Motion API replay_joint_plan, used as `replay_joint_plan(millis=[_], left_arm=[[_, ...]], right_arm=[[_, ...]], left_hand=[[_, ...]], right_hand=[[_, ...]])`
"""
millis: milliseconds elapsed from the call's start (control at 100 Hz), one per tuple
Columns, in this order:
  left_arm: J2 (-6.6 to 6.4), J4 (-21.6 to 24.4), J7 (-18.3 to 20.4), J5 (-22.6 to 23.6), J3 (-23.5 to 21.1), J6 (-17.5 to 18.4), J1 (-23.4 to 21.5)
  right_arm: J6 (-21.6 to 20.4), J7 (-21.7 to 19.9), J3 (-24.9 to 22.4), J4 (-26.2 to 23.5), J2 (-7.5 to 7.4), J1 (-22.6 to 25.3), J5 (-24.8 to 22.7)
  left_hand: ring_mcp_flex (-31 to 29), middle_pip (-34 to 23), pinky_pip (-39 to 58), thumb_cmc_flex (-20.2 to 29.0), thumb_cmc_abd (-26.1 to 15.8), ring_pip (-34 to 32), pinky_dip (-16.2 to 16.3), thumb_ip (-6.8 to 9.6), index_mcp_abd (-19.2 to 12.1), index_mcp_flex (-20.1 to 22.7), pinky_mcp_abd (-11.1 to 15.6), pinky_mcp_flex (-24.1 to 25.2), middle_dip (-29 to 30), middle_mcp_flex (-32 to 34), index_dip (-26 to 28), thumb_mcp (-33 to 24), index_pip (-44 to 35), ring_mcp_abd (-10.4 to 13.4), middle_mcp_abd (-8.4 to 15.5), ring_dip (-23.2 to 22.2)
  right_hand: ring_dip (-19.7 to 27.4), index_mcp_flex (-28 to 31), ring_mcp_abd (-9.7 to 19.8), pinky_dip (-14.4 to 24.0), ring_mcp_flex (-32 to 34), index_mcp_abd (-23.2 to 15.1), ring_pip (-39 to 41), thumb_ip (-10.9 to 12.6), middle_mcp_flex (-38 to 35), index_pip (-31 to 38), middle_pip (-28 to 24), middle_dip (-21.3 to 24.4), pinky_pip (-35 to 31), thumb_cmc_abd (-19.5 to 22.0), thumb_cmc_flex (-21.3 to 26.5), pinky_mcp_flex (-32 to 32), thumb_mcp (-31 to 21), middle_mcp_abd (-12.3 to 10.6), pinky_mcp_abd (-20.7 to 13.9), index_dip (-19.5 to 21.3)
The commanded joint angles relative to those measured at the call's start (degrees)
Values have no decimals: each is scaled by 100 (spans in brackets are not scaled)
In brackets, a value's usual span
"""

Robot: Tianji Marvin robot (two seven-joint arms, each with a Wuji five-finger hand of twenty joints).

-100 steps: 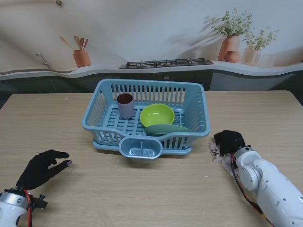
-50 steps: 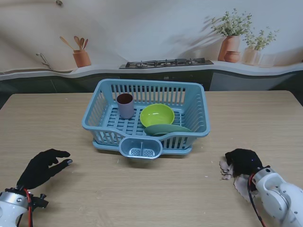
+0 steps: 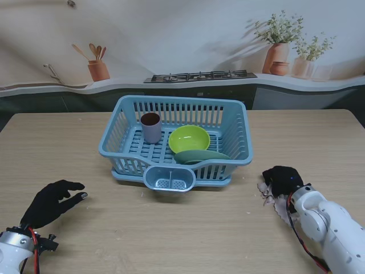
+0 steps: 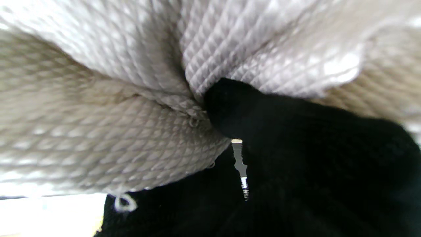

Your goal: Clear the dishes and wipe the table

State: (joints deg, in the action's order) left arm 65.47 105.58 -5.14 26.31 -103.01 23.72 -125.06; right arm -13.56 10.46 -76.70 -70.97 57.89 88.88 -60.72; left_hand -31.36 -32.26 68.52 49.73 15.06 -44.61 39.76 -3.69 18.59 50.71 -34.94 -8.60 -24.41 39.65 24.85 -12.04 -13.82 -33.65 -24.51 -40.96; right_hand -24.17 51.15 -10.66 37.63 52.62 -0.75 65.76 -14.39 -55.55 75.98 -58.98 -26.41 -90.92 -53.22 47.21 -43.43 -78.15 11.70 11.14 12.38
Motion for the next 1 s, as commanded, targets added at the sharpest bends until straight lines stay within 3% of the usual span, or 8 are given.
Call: replay_joint_plan(millis=[0, 200, 370, 680, 990], left_arm=[[10, 26, 54, -1, 10, -14, -28], [14, 16, 26, 17, 5, 11, -32], [18, 12, 5, 28, 5, 19, -34], [18, 13, 11, 13, 6, 22, -44], [24, -3, -12, 4, -11, 94, -54]], right_arm=[[59, -178, 180, 208, 80, -148, -22], [387, -146, 968, 786, 85, -979, 140], [430, -152, 1058, 853, 85, -1057, 177], [-5, -220, -51, 4, 89, 222, 27], [-757, -658, -1230, -1036, 91, 1546, -126]], left_hand=[[110, 31, -145, 71, -280, 1, -103, 135, 39, 147, 69, 81, 142, -88, -7, 168, 62, -160, -127, 6], [107, 36, -144, 80, -285, 2, -105, 138, 48, 151, 69, 81, 144, -90, -5, 196, 60, -159, -121, 6], [105, 33, -143, 82, -293, 1, -106, 139, 37, 147, 69, 81, 143, -89, -4, 218, 60, -159, -108, 5], [112, 35, -152, 97, -298, 4, -113, 143, 34, 147, 76, 87, 144, -86, -3, 248, 60, -157, -111, 5], [111, 36, -154, 112, -309, 5, -116, 147, 28, 140, 77, 91, 144, -90, -2, 283, 63, -152, -101, 5]], right_hand=[[26, 185, -218, 17, 125, 78, 88, -93, -80, -519, 574, 426, -2, 170, 179, 25, -34, -168, -200, -272], [41, 185, -206, 9, 125, 78, 97, -92, -87, -517, 569, 427, -3, 167, 178, 30, -31, -167, -207, -274], [49, 184, -203, 3, 125, 78, 104, -91, -82, -515, 570, 428, -2, 173, 178, 40, -29, -168, -220, -275], [51, 177, -226, -2, 112, 108, 112, -89, -80, -516, 564, 422, -2, 171, 184, 58, -37, -142, -181, -276], [63, 172, -228, -9, 111, 111, 127, -92, -69, -512, 548, 429, -4, 175, 183, 70, -38, -145, -174, -269]])
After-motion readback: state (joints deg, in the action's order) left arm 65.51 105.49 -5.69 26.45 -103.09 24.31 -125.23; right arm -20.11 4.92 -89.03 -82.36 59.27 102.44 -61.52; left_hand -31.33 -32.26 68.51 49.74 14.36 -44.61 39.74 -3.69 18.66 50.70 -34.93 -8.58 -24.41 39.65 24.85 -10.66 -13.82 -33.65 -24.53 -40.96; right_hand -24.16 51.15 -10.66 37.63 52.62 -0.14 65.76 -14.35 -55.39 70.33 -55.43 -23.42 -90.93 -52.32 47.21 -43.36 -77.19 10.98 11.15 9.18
